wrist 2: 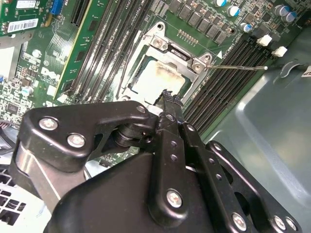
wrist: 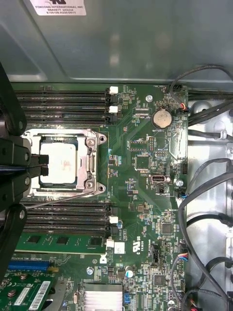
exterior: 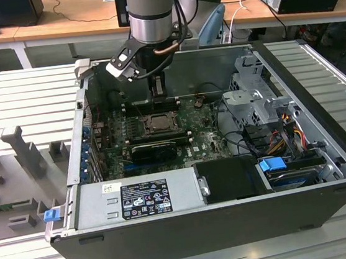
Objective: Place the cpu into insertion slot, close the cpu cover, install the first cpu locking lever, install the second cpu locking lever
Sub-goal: 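Install the first cpu locking lever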
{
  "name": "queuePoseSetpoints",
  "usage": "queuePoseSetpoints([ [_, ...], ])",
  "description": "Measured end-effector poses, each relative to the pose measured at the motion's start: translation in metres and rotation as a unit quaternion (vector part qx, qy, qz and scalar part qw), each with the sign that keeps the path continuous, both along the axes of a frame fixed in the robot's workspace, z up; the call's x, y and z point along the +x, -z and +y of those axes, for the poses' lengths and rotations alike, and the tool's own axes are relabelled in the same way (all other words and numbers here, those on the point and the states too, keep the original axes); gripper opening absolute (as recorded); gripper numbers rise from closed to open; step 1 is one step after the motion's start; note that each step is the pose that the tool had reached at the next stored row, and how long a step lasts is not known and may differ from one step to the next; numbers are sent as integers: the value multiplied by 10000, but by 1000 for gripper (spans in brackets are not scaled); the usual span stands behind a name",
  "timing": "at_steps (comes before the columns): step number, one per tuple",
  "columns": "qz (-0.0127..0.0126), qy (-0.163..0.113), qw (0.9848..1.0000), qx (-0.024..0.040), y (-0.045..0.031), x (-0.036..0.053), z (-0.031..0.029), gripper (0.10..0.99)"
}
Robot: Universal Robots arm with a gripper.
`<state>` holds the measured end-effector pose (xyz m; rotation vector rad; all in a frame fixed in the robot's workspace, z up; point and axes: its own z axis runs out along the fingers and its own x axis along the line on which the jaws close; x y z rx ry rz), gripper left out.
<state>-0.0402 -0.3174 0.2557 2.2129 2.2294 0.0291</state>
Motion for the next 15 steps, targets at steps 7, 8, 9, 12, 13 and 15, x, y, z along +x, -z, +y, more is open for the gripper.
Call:
queuePoseSetpoints([
  [7,0,0,10000,0,-16,0,0,106],
  [8,0,0,10000,1,-19,0,0,106],
  [9,1,0,10000,-1,-30,0,0,106],
  [12,0,-1,10000,-5,-142,1,1,106],
  [13,0,0,10000,-5,-200,0,1,106],
  [15,0,0,10000,-5,-247,0,1,106],
])
